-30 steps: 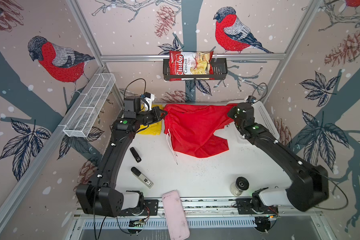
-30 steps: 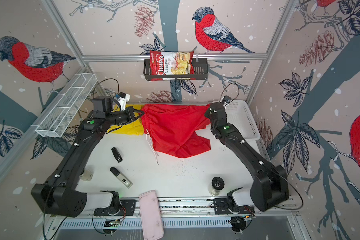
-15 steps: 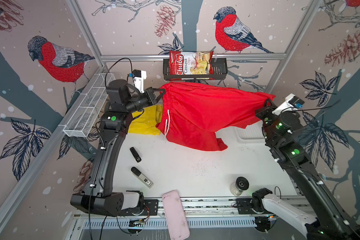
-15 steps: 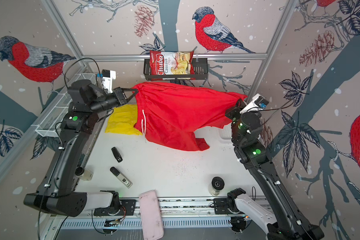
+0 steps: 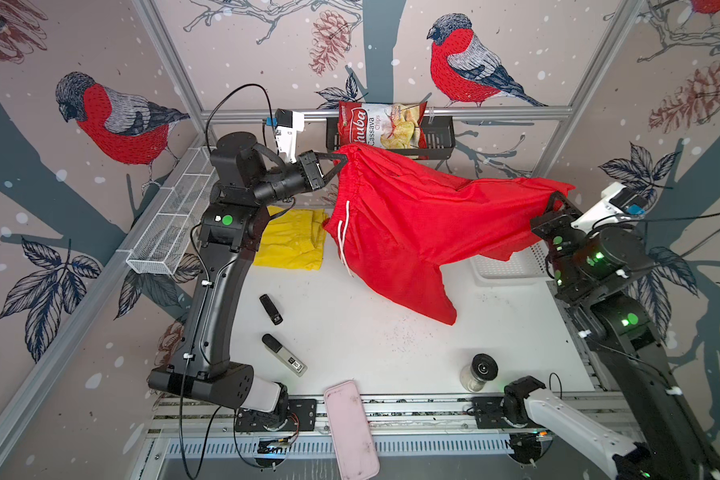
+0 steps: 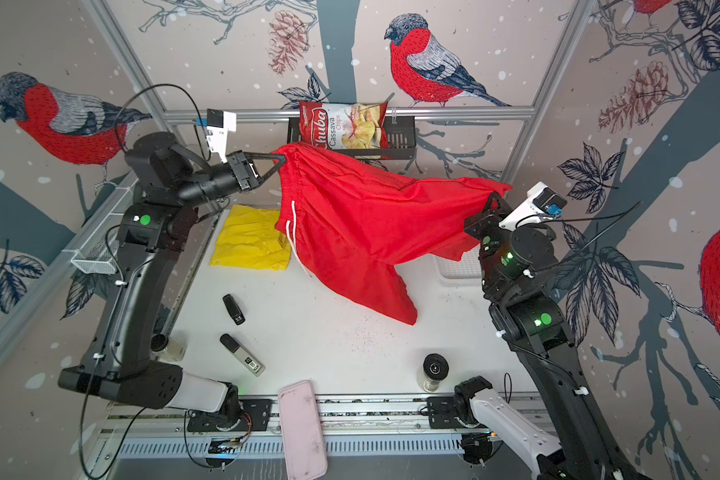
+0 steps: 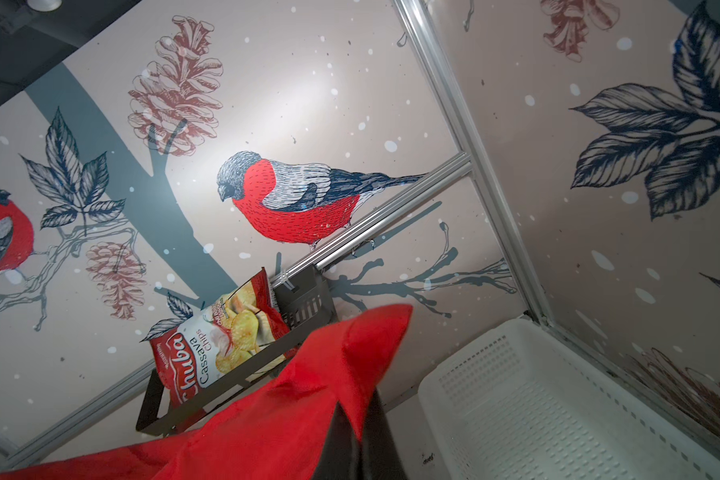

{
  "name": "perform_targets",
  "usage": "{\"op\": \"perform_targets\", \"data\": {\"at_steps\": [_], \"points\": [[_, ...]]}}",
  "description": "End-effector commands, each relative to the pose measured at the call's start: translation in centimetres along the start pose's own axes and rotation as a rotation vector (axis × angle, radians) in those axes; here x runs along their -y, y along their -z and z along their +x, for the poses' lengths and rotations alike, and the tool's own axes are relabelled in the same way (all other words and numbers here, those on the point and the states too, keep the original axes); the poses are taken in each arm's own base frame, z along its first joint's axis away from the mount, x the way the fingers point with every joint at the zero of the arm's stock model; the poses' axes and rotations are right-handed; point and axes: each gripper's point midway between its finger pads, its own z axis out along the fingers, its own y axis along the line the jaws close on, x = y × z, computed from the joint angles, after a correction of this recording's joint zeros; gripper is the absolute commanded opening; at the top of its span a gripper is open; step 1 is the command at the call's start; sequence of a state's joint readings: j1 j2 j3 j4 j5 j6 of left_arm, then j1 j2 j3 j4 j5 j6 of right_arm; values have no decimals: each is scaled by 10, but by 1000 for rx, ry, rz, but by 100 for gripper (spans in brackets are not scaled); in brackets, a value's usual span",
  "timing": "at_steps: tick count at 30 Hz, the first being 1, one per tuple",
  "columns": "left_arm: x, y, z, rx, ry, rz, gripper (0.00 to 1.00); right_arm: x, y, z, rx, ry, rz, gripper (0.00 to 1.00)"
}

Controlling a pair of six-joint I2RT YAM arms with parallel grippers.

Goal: Fold and stack the shorts
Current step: 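Lift the red shorts high with both grippers, stretching them between grippers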

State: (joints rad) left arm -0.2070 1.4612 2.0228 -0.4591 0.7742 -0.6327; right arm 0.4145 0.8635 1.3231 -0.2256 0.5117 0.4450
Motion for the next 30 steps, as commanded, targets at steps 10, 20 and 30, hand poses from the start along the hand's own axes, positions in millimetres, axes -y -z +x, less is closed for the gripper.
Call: {"op": "perform_targets", "data": {"at_steps": [10, 20, 30], "points": [[40, 23, -29, 91, -130, 11, 0, 5, 53, -101, 261, -53, 12, 0], [-9, 24, -7, 82, -38, -128, 0, 2, 6, -52, 196, 31, 62, 0], [-210, 48, 88, 46, 166, -556, 0, 37, -56, 130, -148, 69, 134, 0]]}}
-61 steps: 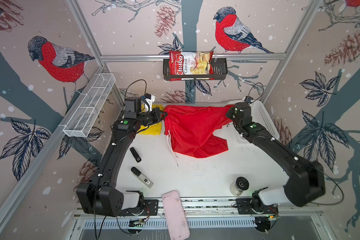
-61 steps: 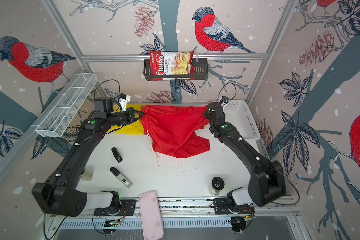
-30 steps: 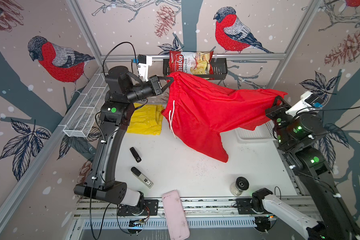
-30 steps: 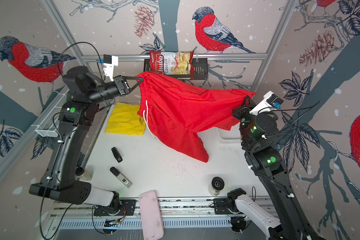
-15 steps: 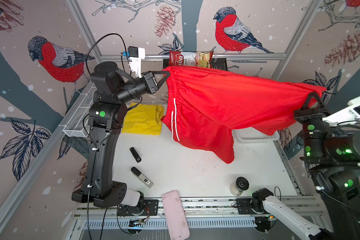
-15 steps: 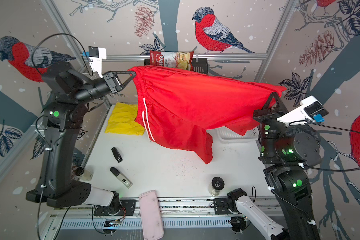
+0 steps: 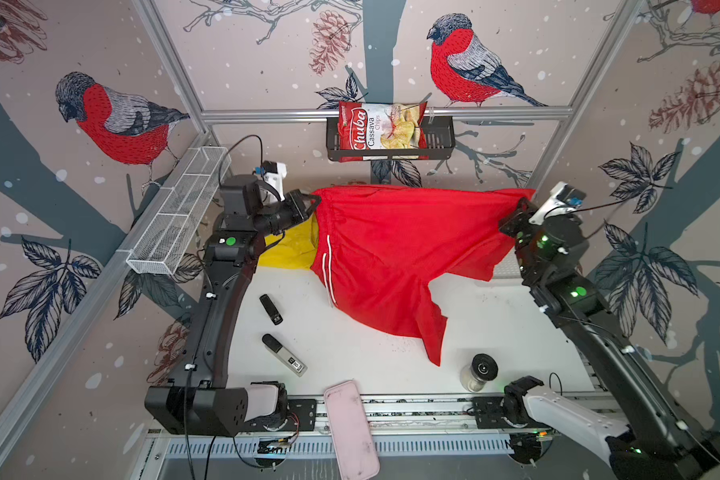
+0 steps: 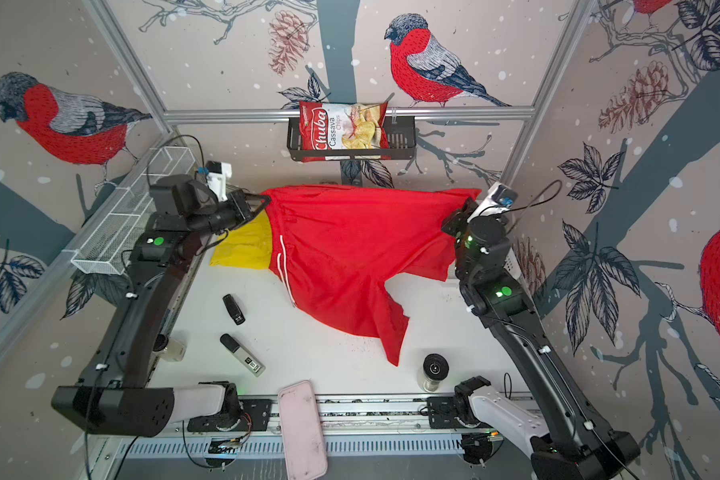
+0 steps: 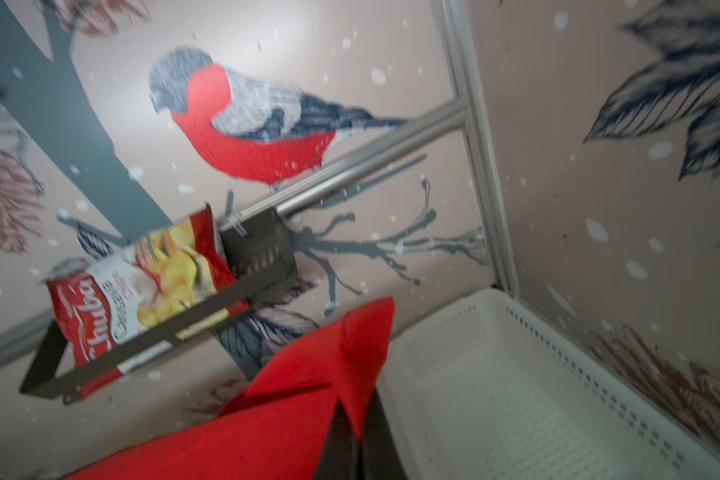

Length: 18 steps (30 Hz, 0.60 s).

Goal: Fold and stack the shorts
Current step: 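Lift the red shorts high with both grippers, stretching them between grippers, then lower the red shorts flat onto the table beside the yellow shorts with both grippers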

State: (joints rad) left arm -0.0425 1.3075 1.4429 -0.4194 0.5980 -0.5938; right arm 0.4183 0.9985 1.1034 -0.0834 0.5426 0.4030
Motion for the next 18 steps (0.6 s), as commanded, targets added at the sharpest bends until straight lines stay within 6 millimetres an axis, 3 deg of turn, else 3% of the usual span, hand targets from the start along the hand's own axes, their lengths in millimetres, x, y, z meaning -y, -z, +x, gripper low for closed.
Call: {"op": "perform_targets", "data": {"at_steps": [1, 4, 7, 18], "points": [[-50, -13, -8, 98, -20, -131, 0, 9, -15, 40, -37, -82, 28, 0], [-95, -37, 3, 68, 40, -196, 0, 14, -34, 93, -125, -62, 52, 0], [-130, -63, 8, 36, 82, -245, 0, 24, -53, 127, -189, -6, 127, 0], [-218, -148, 7, -34, 174, -365, 0, 42, -128, 200, -284, 126, 250, 0]]}}
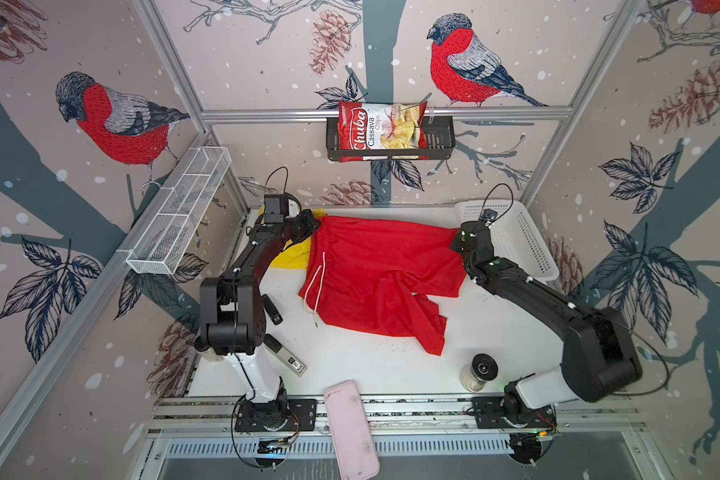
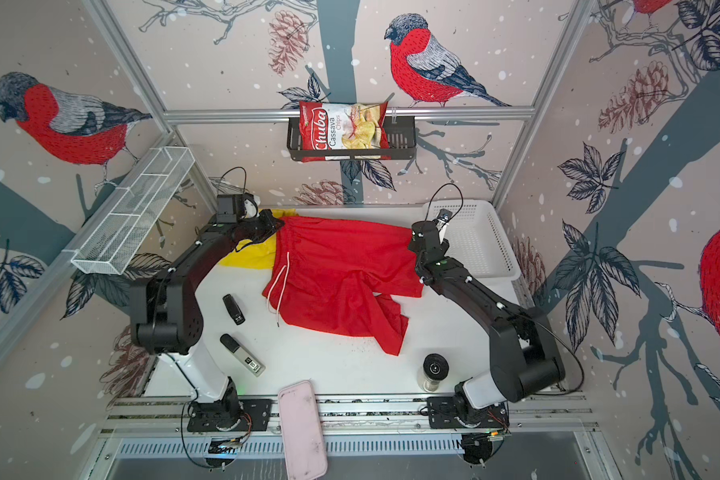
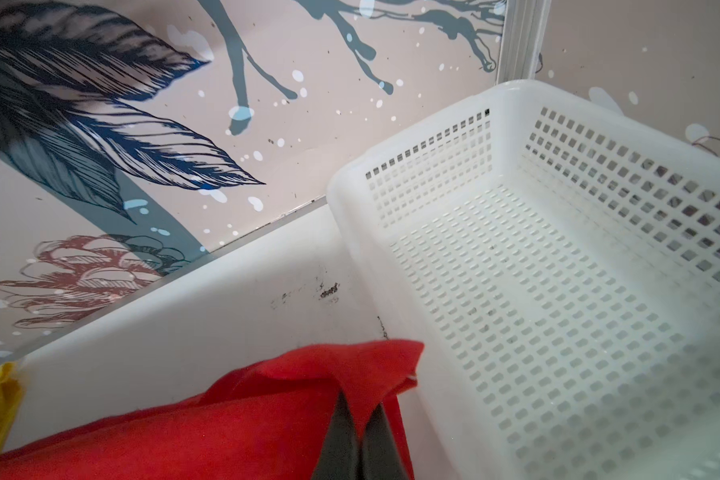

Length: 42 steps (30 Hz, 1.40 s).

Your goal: Fold and stack the shorts

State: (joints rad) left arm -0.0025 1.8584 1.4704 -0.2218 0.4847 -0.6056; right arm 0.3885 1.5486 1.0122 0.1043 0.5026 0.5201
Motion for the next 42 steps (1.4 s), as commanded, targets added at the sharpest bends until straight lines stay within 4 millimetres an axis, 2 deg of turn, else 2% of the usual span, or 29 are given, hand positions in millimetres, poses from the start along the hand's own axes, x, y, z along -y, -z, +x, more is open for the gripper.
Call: {"op": "perform_targets", "data": {"at_steps": [1, 5, 9, 11, 12, 14, 15, 16, 18, 20, 23, 26, 29, 31, 32, 33, 34, 38, 42], "points": [[-20, -16, -36, 113, 1, -86, 0, 11, -24, -18, 68, 4, 88, 0], [-25, -42, -57, 125, 4, -88, 0, -4, -64, -29, 89, 27, 88, 0], [-29, -69, -80, 127, -5, -100, 0, -26, -115, -43, 100, 59, 81, 1], [-29, -80, -87, 110, -5, -103, 4, -39, -136, -42, 76, 86, 71, 15], [-33, -86, -88, 96, 0, -112, 13, -45, -144, -41, 61, 100, 66, 21], [-36, -90, -90, 91, 7, -132, 41, -54, -151, -39, 52, 119, 43, 40], [-35, -89, -91, 98, 9, -128, 52, -58, -152, -40, 56, 125, 35, 50], [-34, -89, -92, 107, 17, -122, 59, -60, -152, -42, 61, 126, 32, 58], [-26, -84, -94, 111, 27, -97, 67, -62, -149, -47, 63, 121, 30, 67], [-14, -77, -92, 109, 24, -76, 70, -66, -142, -54, 62, 125, 23, 70], [2, -58, -85, 119, 4, -89, 71, -71, -116, -61, 65, 138, 15, 73], [12, -39, -69, 123, -3, -128, 73, -65, -74, -58, 69, 133, 8, 75], [16, -20, -48, 118, 1, -170, 74, -49, -27, -45, 73, 136, 15, 79], [14, -5, -31, 109, 11, -199, 80, -35, 5, -31, 60, 153, 36, 82], [15, 4, -26, 110, 13, -201, 92, -29, 18, -25, 54, 159, 44, 83], [14, 15, -18, 110, 14, -209, 98, -24, 32, -14, 37, 172, 44, 85], [12, 25, -11, 114, 15, -221, 98, -21, 46, -3, 19, 180, 31, 87], [-2, 60, 19, 140, 10, -258, 97, -14, 81, 49, -109, 208, -62, 87], [-21, 76, 54, 99, -11, -298, 93, -8, 105, 111, -244, 231, -129, 85]]}}
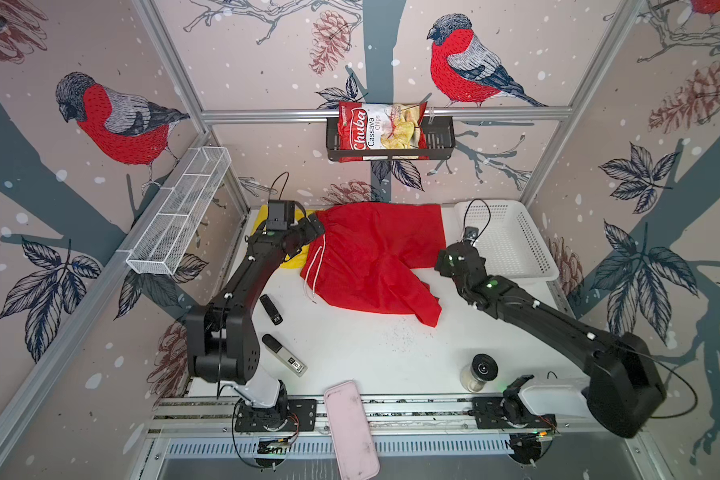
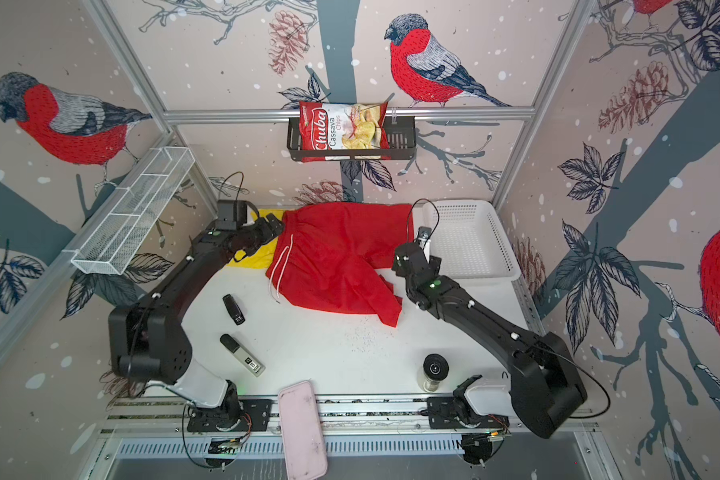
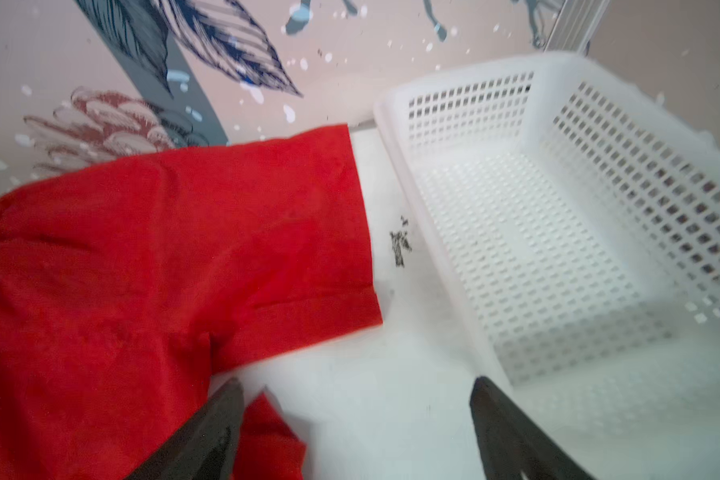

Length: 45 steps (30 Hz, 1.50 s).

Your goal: Fold and stack the shorts

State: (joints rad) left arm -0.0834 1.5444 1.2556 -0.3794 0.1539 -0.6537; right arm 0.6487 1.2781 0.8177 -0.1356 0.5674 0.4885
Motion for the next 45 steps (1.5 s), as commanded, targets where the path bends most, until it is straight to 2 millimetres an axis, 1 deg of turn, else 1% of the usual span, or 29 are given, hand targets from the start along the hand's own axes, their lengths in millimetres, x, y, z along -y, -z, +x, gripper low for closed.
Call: {"op": "perform_targets", "data": {"at_steps": [1, 3, 8, 10, 11, 12, 13, 14, 15, 16, 17, 18, 20, 22, 24, 25, 27, 28, 30, 31, 33, 35, 37, 38, 41, 43, 44, 45], "points": [[-18, 6, 16, -5, -37, -48, 93, -8, 12, 48, -114, -16, -67, 85], [-27, 4, 29, -25, -54, -51, 90, -18, 15, 69, -163, -7, -130, 85], [-56, -5, 65, -128, -51, -122, 87, -29, 15, 102, -276, -19, -205, 85], [-67, -8, 75, -167, -61, -162, 87, -34, 15, 112, -301, -50, -244, 85], [-72, -12, 81, -186, -57, -176, 87, -36, 11, 124, -330, -61, -259, 84], [-77, -18, 87, -206, -49, -185, 87, -40, 9, 128, -345, -86, -287, 81], [-80, -23, 93, -223, -40, -187, 87, -43, 7, 130, -357, -110, -308, 73], [-83, -29, 97, -239, -31, -188, 86, -45, 5, 131, -364, -128, -323, 55], [-84, -35, 100, -249, -25, -184, 85, -47, 3, 128, -368, -149, -340, 27], [-85, -42, 101, -253, -21, -183, 84, -47, 1, 123, -365, -163, -355, 14], [-88, -46, 103, -260, -15, -188, 82, -47, 0, 117, -363, -170, -364, 6], [-91, -51, 106, -272, -8, -197, 79, -44, -2, 106, -352, -180, -366, 0], [-97, -57, 112, -292, 7, -216, 68, -35, -6, 79, -311, -191, -352, 0], [-103, -62, 118, -310, 30, -235, 55, -24, -14, 48, -261, -205, -345, 0], [-105, -66, 117, -312, 46, -254, 40, -14, -27, 16, -214, -197, -329, 0], [-106, -68, 115, -311, 47, -261, 35, -12, -33, 4, -200, -177, -326, 0], [-106, -72, 109, -304, 47, -280, 16, -4, -55, -18, -169, -122, -257, 0], [-106, -74, 107, -303, 46, -286, 12, -2, -66, -24, -162, -97, -233, 0], [-102, -78, 100, -298, 44, -286, 2, 1, -95, -35, -151, -67, -188, 0], [-101, -79, 97, -295, 43, -287, 0, 2, -108, -37, -160, -65, -173, 0], [-97, -80, 91, -282, 38, -287, 0, 3, -140, -37, -182, -59, -134, 0], [-95, -79, 87, -274, 34, -287, 0, -3, -163, -38, -180, -47, -124, 0], [-91, -77, 83, -268, 28, -282, 0, -11, -183, -37, -186, -44, -126, 1], [-90, -76, 82, -266, 23, -282, 0, -12, -192, -38, -186, -40, -115, 3], [-86, -73, 78, -263, 12, -279, 0, -8, -214, -42, -184, -26, -64, 8], [-82, -71, 75, -260, 6, -271, 0, -5, -223, -48, -181, -14, -38, 11], [-80, -69, 74, -261, 2, -266, 0, -5, -224, -52, -178, -6, -26, 17], [-77, -68, 72, -261, -3, -257, 1, -4, -223, -56, -175, 1, -18, 26]]}}
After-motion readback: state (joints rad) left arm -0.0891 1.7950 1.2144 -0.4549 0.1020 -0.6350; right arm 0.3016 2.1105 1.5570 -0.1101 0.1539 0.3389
